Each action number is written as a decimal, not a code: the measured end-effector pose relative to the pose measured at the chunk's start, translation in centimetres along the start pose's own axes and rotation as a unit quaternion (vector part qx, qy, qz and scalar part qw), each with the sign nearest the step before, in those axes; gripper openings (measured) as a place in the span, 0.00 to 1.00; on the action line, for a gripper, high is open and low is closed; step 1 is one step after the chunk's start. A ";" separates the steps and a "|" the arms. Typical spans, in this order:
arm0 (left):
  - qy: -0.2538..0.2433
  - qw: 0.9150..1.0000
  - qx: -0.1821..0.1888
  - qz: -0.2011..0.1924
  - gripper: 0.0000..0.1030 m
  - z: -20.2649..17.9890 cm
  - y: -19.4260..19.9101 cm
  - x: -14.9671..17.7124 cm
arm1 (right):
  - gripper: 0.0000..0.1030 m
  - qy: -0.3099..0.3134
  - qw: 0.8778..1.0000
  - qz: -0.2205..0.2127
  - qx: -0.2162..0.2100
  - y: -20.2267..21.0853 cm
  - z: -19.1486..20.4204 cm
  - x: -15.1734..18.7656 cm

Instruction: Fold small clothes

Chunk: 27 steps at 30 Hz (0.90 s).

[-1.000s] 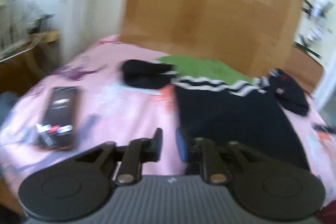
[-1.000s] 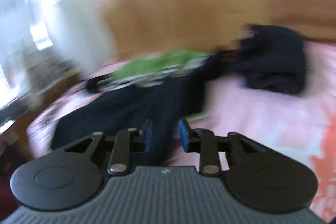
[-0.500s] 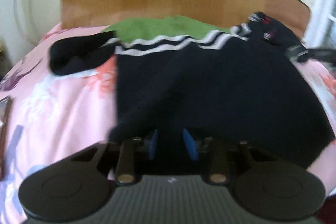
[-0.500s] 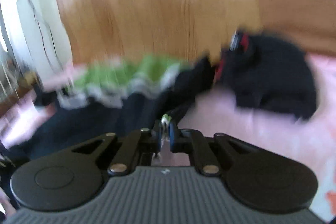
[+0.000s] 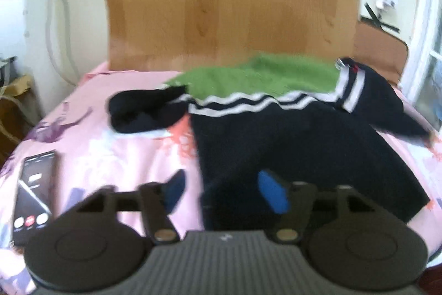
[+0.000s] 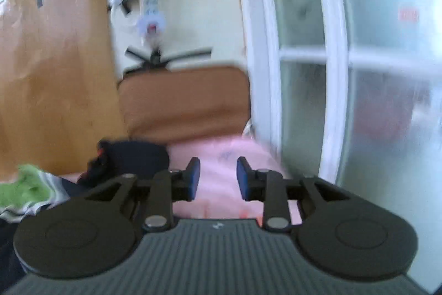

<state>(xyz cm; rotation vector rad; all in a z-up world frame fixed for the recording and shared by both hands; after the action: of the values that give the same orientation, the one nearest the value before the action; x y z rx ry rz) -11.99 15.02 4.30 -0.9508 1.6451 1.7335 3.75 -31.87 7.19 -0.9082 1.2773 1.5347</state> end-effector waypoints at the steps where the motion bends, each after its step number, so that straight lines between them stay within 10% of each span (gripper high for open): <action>1: 0.009 1.000 -0.011 -0.002 0.85 0.7 0.3 0.2 | 0.34 -0.017 0.998 0.018 -0.052 0.2 0.9 1.3; 3: 0.023 1.000 -0.017 0.003 0.88 1.7 0.6 0.8 | 0.50 -0.025 0.985 0.076 -0.156 0.6 3.7 4.0; 9: 0.086 0.995 0.030 0.048 0.93 1.6 -1.3 2.8 | 0.54 0.006 0.927 0.222 -0.302 -0.7 14.1 12.4; 11: 0.093 0.991 0.055 0.074 0.56 0.3 -2.6 3.6 | 0.43 0.003 0.911 0.261 -0.319 -1.0 16.3 14.8; 12: 0.089 0.990 0.061 0.093 0.41 -0.3 -3.3 4.0 | 0.13 0.015 0.912 0.252 -0.323 -0.5 17.2 15.7; 13: 0.082 0.989 0.055 0.111 0.20 -0.8 -3.9 4.4 | 0.10 0.039 0.906 0.264 -0.328 -0.4 18.4 16.0; 15: 0.065 0.991 0.046 0.103 0.14 -1.3 -3.7 4.1 | 0.08 0.057 0.897 0.264 -0.350 0.5 19.6 15.0; 18: 0.075 0.993 0.053 0.074 0.13 0.4 -1.1 2.9 | 0.08 0.058 0.868 0.241 -0.429 1.8 21.3 12.8; 21: 0.095 0.995 0.024 0.035 0.12 3.6 2.3 2.0 | 0.08 0.081 0.815 0.228 -0.526 5.8 23.0 11.9; 23: 0.090 0.995 -0.014 0.033 0.25 4.9 3.5 2.4 | 0.10 0.111 0.797 0.246 -0.540 6.4 23.9 13.0; 25: 0.088 0.994 -0.048 0.043 0.52 5.9 3.7 3.2 | 0.19 0.129 0.815 0.255 -0.503 4.7 23.5 14.3; 27: 0.097 0.992 -0.063 0.040 0.55 6.7 3.8 3.5 | 0.29 0.106 0.853 0.258 -0.442 2.2 21.4 14.1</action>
<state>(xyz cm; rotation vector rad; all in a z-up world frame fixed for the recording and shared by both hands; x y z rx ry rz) -17.88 21.08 3.75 -1.1593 1.7310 1.8675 -2.40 -8.34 -1.19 -1.3975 0.9665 2.6155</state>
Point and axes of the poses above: each gripper's, at about its wrist camera, not at the fingertips, and y roughly against the way its jaws point, z to its left, x to its underside, the point moved 5 cm from there along -y, roughly the way its jaws point, and after that the axes turned 6 degrees about -x, right-handed, at the moved point
